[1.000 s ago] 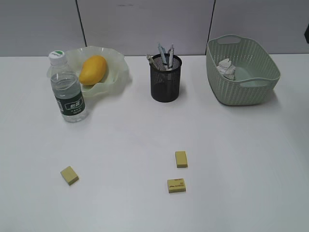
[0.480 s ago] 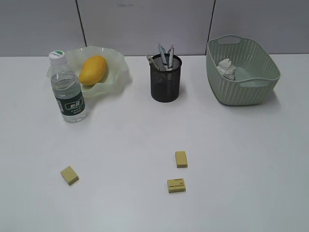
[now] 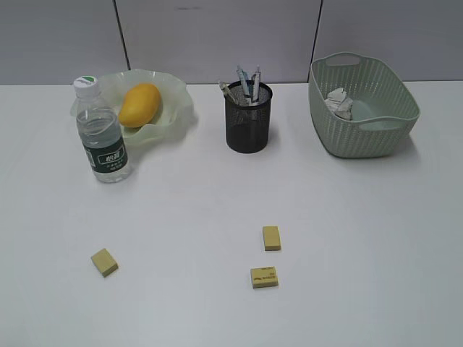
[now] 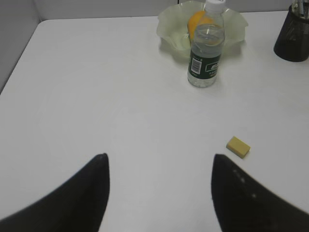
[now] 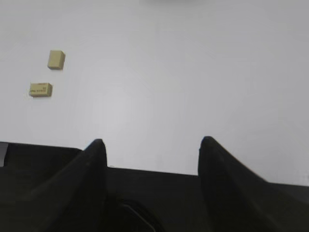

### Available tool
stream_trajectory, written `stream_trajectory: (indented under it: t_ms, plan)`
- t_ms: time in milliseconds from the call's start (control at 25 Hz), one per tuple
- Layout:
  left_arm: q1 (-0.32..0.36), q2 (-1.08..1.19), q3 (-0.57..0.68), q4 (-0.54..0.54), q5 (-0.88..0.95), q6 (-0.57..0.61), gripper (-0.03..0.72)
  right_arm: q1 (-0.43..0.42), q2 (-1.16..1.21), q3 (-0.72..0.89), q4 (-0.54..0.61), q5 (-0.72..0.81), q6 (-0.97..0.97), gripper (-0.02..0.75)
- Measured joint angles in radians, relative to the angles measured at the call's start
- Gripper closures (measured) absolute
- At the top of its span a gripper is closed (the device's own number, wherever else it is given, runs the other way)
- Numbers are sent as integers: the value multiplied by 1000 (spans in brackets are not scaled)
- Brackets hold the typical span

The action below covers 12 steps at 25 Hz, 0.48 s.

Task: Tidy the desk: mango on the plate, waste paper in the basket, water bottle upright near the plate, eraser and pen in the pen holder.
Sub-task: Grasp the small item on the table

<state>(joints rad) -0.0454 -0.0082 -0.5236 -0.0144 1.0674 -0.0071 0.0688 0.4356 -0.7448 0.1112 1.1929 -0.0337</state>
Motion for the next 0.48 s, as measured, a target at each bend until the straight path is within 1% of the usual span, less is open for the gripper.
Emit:
stream_trajectory:
  t_ms: [320, 480]
  plan:
    - [0, 0, 0, 0, 0, 0, 186, 0, -289, 90, -6, -3, 0, 260]
    - [0, 0, 0, 0, 0, 0, 186, 0, -417, 147, -26, -42, -1, 260]
